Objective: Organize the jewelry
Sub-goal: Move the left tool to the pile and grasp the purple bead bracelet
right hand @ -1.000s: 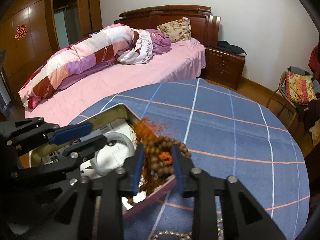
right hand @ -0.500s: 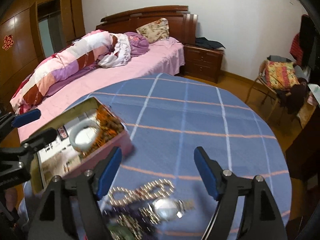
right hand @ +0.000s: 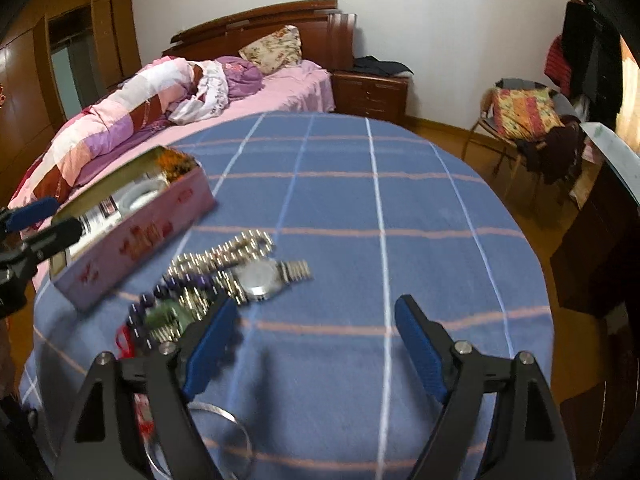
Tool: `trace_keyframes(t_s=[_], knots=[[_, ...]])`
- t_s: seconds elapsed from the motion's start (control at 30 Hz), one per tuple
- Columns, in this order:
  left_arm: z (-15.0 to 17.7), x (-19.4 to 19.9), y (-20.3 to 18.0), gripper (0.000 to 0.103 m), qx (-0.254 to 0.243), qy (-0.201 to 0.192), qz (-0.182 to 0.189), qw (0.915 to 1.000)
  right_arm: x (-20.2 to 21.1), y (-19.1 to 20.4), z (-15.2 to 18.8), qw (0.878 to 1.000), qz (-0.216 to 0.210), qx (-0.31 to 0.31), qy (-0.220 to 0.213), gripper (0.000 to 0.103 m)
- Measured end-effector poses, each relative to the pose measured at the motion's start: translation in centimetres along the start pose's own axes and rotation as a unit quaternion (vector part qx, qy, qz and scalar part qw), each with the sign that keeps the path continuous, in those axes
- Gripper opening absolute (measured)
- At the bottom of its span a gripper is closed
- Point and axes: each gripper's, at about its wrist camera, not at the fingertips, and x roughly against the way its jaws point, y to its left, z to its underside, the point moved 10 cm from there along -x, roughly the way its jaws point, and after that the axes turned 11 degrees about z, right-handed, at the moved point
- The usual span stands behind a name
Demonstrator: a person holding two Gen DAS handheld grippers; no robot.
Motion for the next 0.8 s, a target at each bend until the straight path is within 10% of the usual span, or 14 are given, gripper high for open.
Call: trace_keyframes(t_s=[0.8], knots=[[3.3, -5.6, -6.0, 0.036, -0.016, 0.094, 0.074, 0.9927, 0.5, -0.5, 2.6, 1.000, 0.007, 0.001, -0.018, 0.087]])
